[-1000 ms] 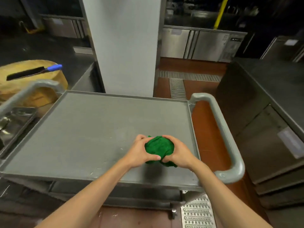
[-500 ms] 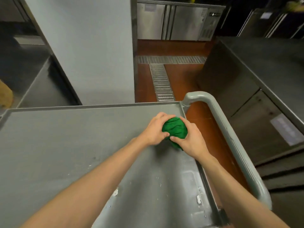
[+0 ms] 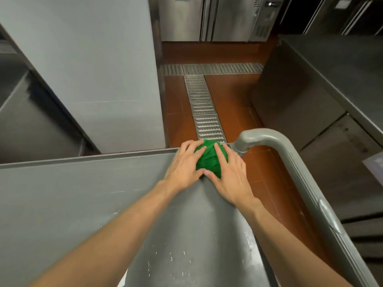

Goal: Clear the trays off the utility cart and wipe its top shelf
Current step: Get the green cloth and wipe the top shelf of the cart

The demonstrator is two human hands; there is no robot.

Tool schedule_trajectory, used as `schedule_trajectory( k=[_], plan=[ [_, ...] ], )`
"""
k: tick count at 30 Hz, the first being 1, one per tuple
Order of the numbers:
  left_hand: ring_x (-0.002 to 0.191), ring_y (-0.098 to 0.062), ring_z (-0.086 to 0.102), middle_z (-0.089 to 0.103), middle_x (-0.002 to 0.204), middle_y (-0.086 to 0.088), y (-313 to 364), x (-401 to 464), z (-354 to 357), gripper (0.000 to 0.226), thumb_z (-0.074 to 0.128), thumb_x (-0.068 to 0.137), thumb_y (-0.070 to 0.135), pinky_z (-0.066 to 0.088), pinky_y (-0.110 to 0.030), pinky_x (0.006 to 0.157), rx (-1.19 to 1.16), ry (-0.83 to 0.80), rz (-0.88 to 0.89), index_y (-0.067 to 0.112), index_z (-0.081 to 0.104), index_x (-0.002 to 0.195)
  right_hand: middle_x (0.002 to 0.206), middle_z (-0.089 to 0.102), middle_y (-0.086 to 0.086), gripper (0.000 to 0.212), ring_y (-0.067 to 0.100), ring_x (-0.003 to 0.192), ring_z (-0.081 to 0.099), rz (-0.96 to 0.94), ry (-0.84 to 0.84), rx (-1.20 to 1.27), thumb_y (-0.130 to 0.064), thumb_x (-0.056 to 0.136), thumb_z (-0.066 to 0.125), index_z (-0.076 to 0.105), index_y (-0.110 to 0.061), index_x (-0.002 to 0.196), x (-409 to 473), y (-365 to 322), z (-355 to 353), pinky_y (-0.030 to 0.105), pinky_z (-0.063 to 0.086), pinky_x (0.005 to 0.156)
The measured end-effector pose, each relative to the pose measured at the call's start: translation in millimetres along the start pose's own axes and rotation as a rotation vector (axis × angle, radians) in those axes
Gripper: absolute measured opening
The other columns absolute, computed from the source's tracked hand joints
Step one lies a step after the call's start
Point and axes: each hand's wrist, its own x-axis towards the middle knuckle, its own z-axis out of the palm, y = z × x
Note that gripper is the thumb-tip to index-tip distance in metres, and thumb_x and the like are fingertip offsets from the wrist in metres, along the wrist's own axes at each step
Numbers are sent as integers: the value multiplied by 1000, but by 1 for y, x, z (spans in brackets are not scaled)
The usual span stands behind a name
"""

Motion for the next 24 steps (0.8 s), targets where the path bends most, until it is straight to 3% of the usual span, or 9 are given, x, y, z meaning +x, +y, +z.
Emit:
schedule_trajectory(
  k=[5,8,13,18,24],
  plan=[
    [136,-21,31,39,150,-4,-11,-4,10,69,64,89,19,26,-30,114,-109,21,15,19,32,149,154,33,9,72,25,139,31,33,114,47,-54,95,50,25,-19,154,5,-3,22,41,27,113],
    [132,-24,36,45,143,-8,-10,-8,9,64,63,88,12,34,-37,111,-158,24,-41,16,37,147,147,42,11,66,28,132,35,148,193,110,-48,93,49,35,-18,150,7,-20,30,44,28,108],
    [127,-27,40,47,137,-12,-35,-25,-11,61,63,87,10,44,-45,101,-131,-5,-47,11,40,144,138,48,14,68,31,124,39,184,231,137,-55,89,44,43,-18,146,4,-56,46,49,31,104],
    [130,-27,37,45,139,-12,-82,-70,-47,60,61,87,9,40,-43,106,-86,12,-103,8,41,143,140,48,11,66,32,123,40,166,192,146,-53,88,50,42,-22,146,2,-124,78,50,33,100],
    [126,-26,41,47,137,-10,-168,-169,-125,59,62,86,7,33,-32,108,2,58,-261,10,44,142,142,47,6,65,32,116,43,16,98,146,-55,88,47,42,-23,145,-6,-257,134,50,36,98]
  ],
)
